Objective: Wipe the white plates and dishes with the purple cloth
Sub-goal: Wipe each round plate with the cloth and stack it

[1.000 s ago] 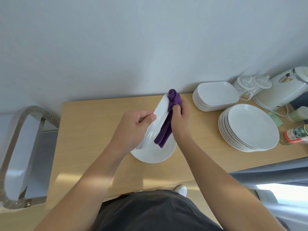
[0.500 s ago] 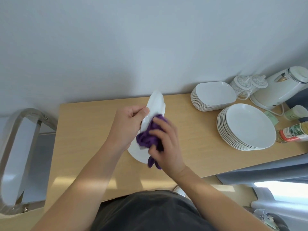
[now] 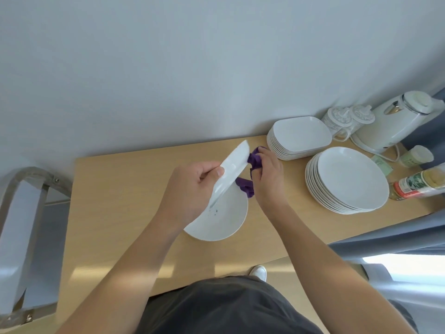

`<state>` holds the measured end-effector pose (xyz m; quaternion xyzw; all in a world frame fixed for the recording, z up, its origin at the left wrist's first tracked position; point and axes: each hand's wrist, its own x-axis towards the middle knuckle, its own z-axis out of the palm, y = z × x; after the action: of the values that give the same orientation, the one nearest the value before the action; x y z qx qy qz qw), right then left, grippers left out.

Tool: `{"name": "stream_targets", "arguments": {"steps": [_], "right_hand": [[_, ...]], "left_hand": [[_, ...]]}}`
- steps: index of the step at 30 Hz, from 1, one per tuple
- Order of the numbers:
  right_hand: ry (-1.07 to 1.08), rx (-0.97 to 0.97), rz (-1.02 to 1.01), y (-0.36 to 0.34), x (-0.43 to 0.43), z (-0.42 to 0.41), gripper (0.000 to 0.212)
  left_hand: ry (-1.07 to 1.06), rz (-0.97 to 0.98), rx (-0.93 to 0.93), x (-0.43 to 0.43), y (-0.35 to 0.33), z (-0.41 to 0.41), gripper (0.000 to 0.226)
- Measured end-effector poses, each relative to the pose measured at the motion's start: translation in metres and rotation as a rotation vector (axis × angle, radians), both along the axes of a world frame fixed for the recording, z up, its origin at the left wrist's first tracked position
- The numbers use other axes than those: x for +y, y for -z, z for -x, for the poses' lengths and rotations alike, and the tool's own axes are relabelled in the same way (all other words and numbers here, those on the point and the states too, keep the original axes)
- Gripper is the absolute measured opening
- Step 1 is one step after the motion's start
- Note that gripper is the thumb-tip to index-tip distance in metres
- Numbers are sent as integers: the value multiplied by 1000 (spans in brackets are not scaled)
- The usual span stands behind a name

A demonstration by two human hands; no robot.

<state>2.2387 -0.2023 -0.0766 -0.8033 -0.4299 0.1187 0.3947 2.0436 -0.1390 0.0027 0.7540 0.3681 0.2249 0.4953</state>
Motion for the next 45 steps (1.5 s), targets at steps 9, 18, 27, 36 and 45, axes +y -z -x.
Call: {"name": "stream_targets", "arguments": {"steps": [9, 18, 27, 36, 45], "right_hand": [[247, 346, 104, -31, -41, -38, 30], [392, 707, -98, -80, -89, -102, 21], [556, 541, -182, -73, -150, -170, 23], [618, 560, -264, -63, -208, -223, 34], [517, 394, -81, -27, -229, -263, 39]], "left_hand": [[45, -365, 58, -24, -6, -61, 35], [306, -756, 99, -79, 0, -130, 26], [80, -403, 115, -91, 6, -190, 31], [-1, 42, 196, -103, 36, -252, 25], [-17, -115, 261, -120, 67, -297, 31]]}}
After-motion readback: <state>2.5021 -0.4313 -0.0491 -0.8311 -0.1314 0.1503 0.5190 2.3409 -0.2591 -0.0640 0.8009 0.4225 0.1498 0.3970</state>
